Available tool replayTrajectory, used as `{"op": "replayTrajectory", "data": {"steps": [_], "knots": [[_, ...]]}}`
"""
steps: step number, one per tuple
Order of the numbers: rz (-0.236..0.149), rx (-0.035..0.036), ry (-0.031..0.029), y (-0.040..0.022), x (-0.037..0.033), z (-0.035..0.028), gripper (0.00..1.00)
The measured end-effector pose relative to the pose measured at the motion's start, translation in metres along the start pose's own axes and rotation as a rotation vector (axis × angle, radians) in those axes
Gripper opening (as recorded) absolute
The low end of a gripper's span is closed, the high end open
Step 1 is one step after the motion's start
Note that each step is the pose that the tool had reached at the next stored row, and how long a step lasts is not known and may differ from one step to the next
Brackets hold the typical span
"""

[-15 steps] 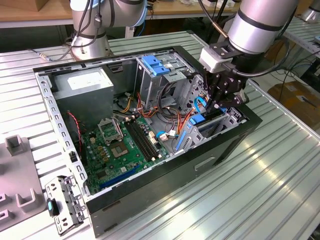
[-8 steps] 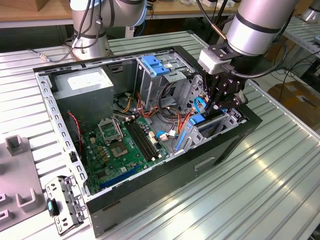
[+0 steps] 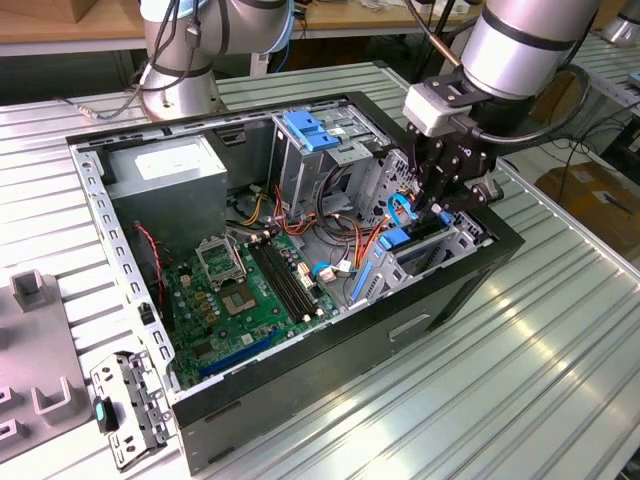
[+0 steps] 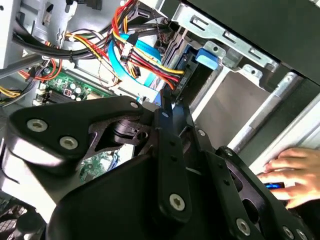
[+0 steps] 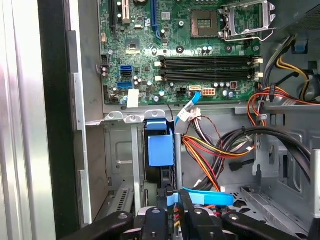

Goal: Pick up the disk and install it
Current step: 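Insert the second disk wire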

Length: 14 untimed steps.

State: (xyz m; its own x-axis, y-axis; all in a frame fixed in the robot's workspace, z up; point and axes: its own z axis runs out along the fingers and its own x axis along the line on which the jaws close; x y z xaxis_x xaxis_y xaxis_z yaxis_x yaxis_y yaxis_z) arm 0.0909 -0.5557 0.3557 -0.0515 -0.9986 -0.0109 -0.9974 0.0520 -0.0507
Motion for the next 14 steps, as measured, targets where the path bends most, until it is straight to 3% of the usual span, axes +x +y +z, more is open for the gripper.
{"op": "replayTrajectory", "data": {"steps": [4, 7, 14], "knots": [[0.0, 0.0, -0.0003, -0.0002, 0.0, -0.0037, 0.22], [0.0, 0.0, -0.0001, -0.0002, 0.0, -0.0039, 0.11], [0.0, 0.0, -0.0001, -0.0002, 0.0, -0.0042, 0.11]]}}
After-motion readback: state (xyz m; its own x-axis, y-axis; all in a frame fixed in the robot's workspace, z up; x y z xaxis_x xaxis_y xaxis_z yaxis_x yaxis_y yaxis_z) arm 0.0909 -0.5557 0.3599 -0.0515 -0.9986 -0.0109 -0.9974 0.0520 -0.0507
